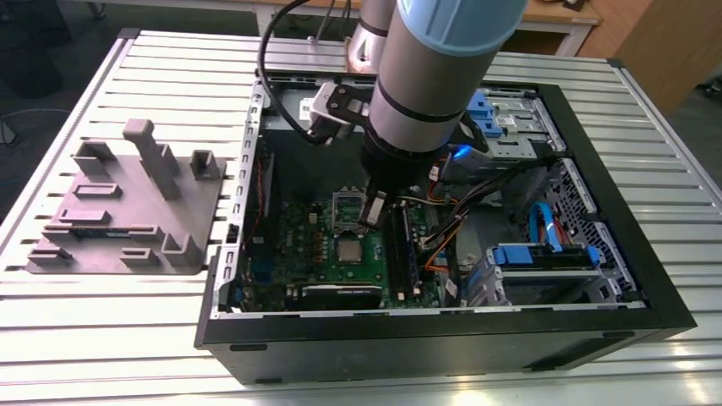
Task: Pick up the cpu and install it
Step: 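Close the cpu cover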
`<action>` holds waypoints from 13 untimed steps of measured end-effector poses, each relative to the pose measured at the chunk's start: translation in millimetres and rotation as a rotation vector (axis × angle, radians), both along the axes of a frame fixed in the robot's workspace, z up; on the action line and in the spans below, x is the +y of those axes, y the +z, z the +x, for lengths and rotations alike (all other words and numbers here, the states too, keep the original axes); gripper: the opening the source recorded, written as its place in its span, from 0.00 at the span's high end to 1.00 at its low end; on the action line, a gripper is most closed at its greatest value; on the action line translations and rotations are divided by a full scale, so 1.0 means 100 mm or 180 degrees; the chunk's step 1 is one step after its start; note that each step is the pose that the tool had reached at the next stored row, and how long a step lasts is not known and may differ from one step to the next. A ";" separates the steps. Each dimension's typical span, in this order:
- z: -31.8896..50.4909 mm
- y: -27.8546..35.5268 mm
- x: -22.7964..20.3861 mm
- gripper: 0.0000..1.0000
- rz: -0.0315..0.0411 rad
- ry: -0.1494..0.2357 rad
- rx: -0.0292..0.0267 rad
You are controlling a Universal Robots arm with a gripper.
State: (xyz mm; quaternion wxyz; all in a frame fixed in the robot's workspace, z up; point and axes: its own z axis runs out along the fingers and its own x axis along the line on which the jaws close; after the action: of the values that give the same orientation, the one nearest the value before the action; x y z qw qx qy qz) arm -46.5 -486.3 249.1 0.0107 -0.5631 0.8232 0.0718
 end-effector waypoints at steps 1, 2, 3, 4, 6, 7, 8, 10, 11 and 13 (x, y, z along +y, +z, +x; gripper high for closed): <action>0.017 -0.004 0.005 0.90 0.0029 0.0000 0.0000; 0.031 -0.008 0.006 0.90 0.0066 0.0000 -0.0001; 0.049 -0.009 0.006 0.90 0.0114 0.0000 0.0000; 0.072 -0.011 0.007 0.90 0.0161 0.0000 -0.0001; 0.119 -0.023 0.007 0.90 0.0227 0.0000 0.0000; 0.140 -0.036 0.007 0.90 0.0240 -0.0001 -0.0001; 0.156 -0.050 0.008 0.90 0.0252 -0.0003 -0.0001; 0.172 -0.084 0.016 0.90 0.0265 -0.0005 0.0000; 0.172 -0.102 0.025 0.90 0.0268 -0.0005 0.0000; 0.173 -0.140 0.044 0.90 0.0275 -0.0007 0.0000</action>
State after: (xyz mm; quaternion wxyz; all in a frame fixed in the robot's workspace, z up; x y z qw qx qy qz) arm -29.2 -481.9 235.1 0.0351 -0.5612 0.8200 0.1072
